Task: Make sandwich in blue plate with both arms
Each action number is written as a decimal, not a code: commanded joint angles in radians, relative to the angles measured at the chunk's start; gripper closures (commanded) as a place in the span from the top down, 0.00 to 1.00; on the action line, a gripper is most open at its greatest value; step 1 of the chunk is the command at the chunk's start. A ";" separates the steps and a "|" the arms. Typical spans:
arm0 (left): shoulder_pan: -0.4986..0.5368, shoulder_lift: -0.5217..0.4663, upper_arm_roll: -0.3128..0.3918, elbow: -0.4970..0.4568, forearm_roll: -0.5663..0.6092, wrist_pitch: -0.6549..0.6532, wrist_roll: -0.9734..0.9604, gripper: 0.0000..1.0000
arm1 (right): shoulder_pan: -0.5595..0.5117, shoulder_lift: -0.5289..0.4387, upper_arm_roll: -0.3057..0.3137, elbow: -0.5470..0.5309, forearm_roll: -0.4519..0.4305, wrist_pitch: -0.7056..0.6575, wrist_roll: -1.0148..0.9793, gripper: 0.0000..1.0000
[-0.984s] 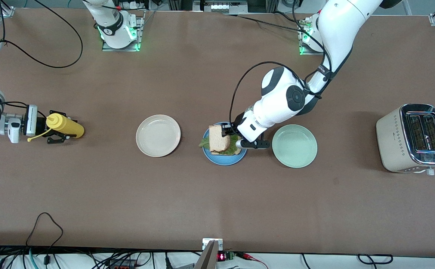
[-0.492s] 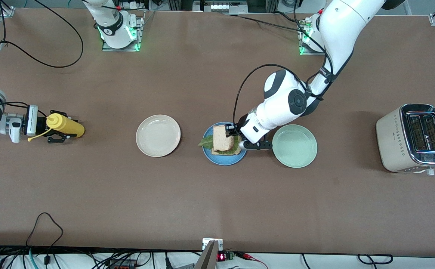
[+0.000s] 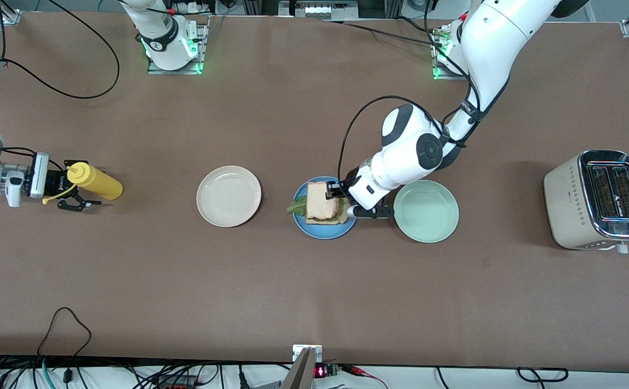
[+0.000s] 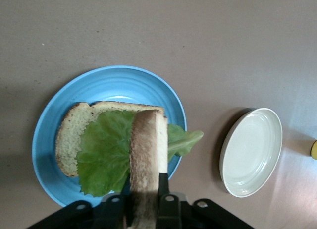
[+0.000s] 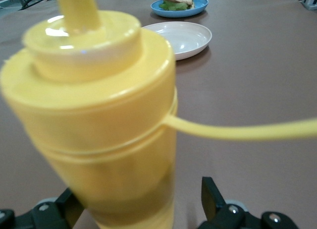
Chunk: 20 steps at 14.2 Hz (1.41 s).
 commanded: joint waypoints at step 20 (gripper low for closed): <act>0.068 0.050 0.024 -0.025 -0.026 0.050 0.218 1.00 | -0.026 -0.158 0.023 0.235 -0.010 -0.103 0.431 1.00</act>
